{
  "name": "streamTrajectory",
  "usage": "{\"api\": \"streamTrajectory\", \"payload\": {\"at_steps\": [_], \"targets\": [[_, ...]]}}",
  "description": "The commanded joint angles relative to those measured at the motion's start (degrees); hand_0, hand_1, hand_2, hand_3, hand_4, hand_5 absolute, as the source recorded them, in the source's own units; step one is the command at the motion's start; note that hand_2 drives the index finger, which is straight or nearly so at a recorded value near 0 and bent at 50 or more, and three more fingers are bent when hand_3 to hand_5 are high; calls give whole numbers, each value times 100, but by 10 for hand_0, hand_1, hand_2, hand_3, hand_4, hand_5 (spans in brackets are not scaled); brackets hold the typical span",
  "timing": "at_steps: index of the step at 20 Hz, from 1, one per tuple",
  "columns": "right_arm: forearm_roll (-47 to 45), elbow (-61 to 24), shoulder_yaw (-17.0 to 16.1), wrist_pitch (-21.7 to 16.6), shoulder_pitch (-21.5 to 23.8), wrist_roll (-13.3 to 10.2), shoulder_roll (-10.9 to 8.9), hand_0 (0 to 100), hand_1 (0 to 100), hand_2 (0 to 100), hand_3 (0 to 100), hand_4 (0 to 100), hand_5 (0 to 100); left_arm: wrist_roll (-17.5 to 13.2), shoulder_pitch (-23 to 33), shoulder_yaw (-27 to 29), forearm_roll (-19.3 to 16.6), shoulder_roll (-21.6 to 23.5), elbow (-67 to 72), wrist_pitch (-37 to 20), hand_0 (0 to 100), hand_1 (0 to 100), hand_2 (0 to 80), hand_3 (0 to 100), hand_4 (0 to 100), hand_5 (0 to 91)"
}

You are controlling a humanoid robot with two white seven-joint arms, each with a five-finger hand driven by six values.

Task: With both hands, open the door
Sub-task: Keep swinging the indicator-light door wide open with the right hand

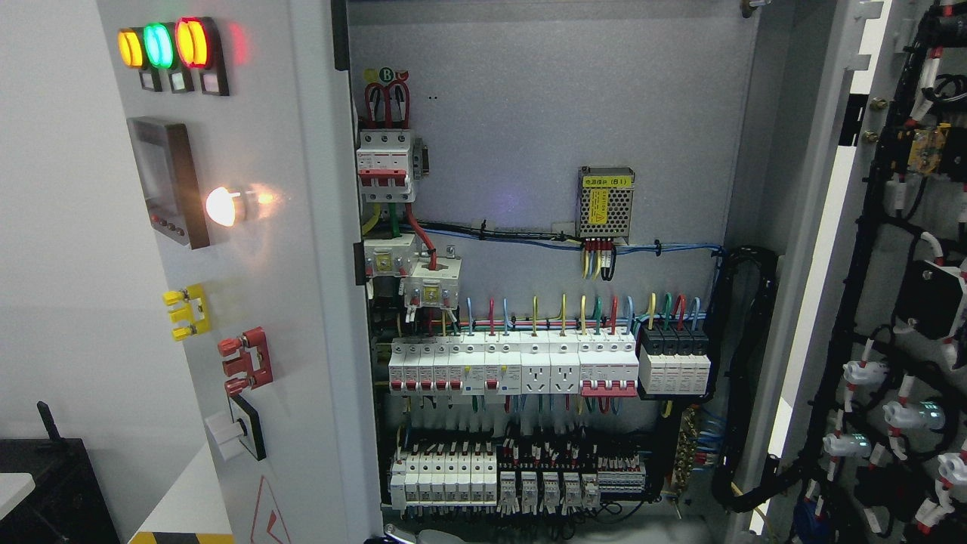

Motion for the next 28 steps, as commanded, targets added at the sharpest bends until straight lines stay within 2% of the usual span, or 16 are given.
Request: {"api": "streamTrajectory", "payload": {"at_steps": [1,12,15,20,28], "targets": [[3,-189,230,11,48,-7,14,381,0,0,0,0,0,4,176,-6,0,0,0,0,0,0,0,0,0,0],[12,-198,476,11,110,-95,76,381,0,0,0,0,0,4,167,2,0,0,0,0,0,0,0,0,0,0],[12,-198,538,11,101,-358,85,381,0,0,0,0,0,4,167,2,0,0,0,0,0,0,0,0,0,0],[12,-277,696,11,101,-534,146,381,0,0,0,0,0,4,167,2,0,0,0,0,0,0,0,0,0,0],[12,-470,837,3,162,-543,164,381,0,0,0,0,0,4,176,2,0,0,0,0,0,0,0,0,0,0]]}}
